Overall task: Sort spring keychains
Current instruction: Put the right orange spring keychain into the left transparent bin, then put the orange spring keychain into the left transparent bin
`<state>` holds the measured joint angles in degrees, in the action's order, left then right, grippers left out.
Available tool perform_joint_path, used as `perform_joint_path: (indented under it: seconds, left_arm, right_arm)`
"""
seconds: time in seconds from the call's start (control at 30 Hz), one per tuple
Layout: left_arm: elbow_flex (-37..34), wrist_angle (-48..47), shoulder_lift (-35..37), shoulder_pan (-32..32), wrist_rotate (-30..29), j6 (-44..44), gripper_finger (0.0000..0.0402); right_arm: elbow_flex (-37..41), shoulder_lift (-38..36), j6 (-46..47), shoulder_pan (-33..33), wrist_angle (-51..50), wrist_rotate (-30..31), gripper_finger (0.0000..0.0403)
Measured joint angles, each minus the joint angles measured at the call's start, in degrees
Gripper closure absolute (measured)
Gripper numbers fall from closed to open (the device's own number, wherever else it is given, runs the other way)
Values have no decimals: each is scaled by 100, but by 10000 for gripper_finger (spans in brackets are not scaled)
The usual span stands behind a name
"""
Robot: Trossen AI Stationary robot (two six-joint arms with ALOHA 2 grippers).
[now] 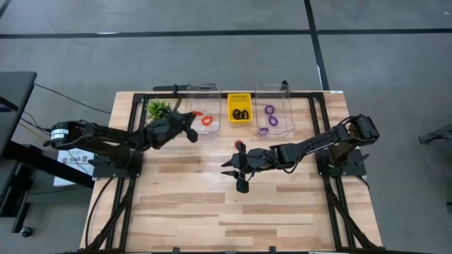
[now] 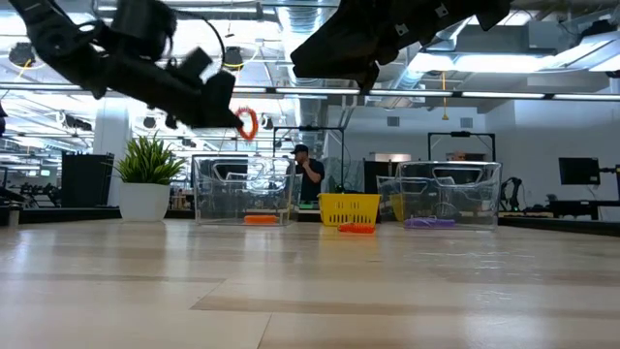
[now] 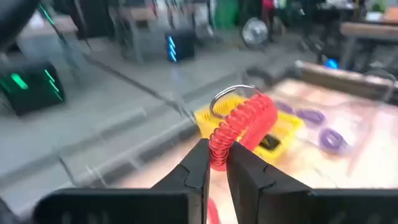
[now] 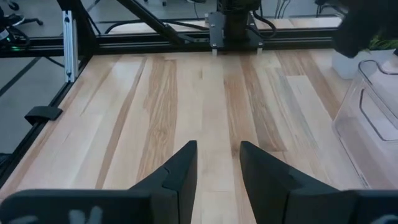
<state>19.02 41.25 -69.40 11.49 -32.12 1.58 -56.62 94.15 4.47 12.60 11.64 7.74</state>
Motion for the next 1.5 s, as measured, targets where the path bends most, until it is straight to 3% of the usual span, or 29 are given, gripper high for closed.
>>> perform_joint_path:
  seconds: [0.13, 0.67, 1.23, 1.5]
  left_arm:
    - [88, -449, -24, 470, 503, 575, 360]
    - [93, -435, -20, 537, 494, 462, 357]
    - [91, -511, -20, 537, 346, 324, 263]
    - [-29, -655, -18, 367, 354, 489, 246]
  right_arm:
    - [0, 0, 0, 0, 0, -1, 291]
    - [0, 0, -42, 11, -31, -15, 290]
    - [0, 0, -38, 11, -48, -21, 290]
    - [0, 0, 189, -26, -431, 114, 290]
